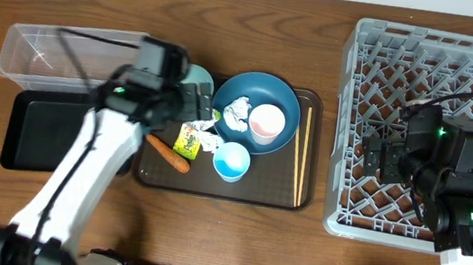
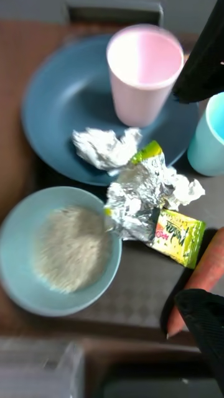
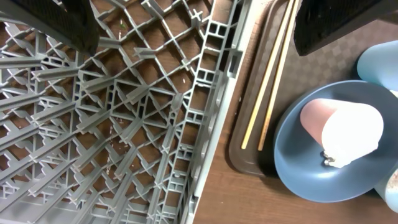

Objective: Sort waste into correct bins and load items into the dishwasher rack
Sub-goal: 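Reach the left gripper to the foil and yellow wrapper on the tray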

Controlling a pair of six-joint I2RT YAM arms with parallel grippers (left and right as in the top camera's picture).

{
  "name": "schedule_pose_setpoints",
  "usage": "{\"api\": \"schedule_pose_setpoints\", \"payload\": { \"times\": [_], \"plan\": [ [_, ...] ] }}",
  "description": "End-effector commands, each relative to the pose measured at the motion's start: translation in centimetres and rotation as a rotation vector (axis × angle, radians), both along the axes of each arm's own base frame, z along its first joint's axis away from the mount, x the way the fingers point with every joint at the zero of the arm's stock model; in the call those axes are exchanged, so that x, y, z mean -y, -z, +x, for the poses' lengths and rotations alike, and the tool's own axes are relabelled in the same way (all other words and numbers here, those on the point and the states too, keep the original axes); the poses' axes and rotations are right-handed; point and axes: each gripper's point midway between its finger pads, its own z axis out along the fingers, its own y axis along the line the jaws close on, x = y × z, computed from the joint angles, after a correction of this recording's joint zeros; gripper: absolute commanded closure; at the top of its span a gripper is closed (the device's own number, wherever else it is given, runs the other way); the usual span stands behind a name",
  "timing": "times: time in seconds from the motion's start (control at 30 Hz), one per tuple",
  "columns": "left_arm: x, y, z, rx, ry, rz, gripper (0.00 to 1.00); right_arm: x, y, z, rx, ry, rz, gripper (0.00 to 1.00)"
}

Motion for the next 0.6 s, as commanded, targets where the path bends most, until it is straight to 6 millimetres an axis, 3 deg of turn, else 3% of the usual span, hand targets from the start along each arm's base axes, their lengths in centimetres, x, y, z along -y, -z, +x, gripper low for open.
{"api": "schedule_pose_setpoints", "payload": {
  "times": [0.0, 0.07, 0.3, 0.37, 0.43, 0.57],
  "plan": [
    [0.8, 1.5, 0.4, -0.020, 0.011, 0.059, 0.03, 0.3, -0.7, 0.2, 0.017, 0.001, -0.014, 0.01],
    [1.4, 2.7, 0.4, -0.043, 0.031, 0.077, 0.04, 0.3, -0.7, 0.2, 0.015, 0.001, -0.014, 0.01],
    [1.7, 6.3, 0.3, -0.128, 0.043, 0.131, 0.21, 0.3, -0.2, -0.1, -0.011, 0.001, -0.016, 0.01],
    [1.8, 7.0, 0.4, -0.141, 0.044, 0.135, 0.26, 0.3, -0.1, -0.2, -0.014, 0.001, -0.016, 0.01],
    [1.8, 7.6, 0.5, -0.152, 0.045, 0.137, 0.38, 0.3, -0.1, -0.2, -0.013, 0.001, -0.015, 0.01],
    [2.0, 8.2, 0.8, -0.153, 0.047, 0.138, 0.46, 0.3, -0.1, -0.1, -0.012, 0.001, -0.015, 0.01]
  ]
}}
